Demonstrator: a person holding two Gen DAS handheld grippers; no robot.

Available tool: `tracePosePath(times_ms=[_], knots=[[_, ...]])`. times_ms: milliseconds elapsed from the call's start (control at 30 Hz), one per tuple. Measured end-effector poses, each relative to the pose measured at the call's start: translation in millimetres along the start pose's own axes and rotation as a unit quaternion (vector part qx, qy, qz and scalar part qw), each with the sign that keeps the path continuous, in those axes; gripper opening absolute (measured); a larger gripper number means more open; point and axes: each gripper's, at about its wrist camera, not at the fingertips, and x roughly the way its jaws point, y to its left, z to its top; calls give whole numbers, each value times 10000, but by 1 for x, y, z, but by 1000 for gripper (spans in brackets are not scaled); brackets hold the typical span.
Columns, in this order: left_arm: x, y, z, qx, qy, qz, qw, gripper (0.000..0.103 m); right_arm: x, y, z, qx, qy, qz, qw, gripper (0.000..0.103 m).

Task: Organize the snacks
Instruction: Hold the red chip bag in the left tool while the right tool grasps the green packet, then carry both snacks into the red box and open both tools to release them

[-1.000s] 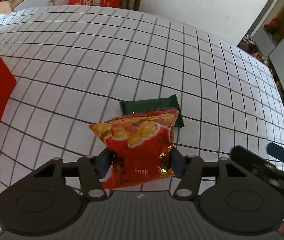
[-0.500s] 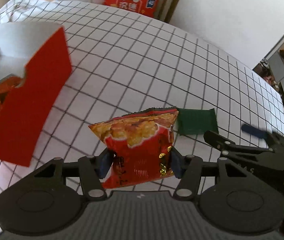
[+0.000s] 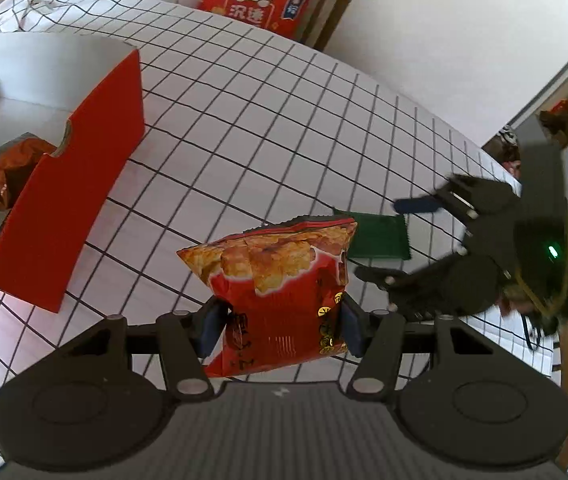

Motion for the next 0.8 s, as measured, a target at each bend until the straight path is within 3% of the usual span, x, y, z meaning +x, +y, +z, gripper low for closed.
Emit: tracePosePath(times_ms=[233, 367, 633, 800], knots=[[4, -2, -6, -60, 92, -82, 9999, 58, 13, -9, 15, -549, 260, 318, 9976, 75], [4, -4, -6, -72, 84, -91, 9999, 58, 16, -17, 20, -243, 346, 679, 9968, 68], [2, -2, -6, -21, 38, -18, 10000, 58, 1, -5, -3, 514, -2, 440, 9977, 45], [-3, -1, -9, 102, -96, 134, 9998, 58, -9, 22, -16, 1036, -96, -38, 9946, 45]])
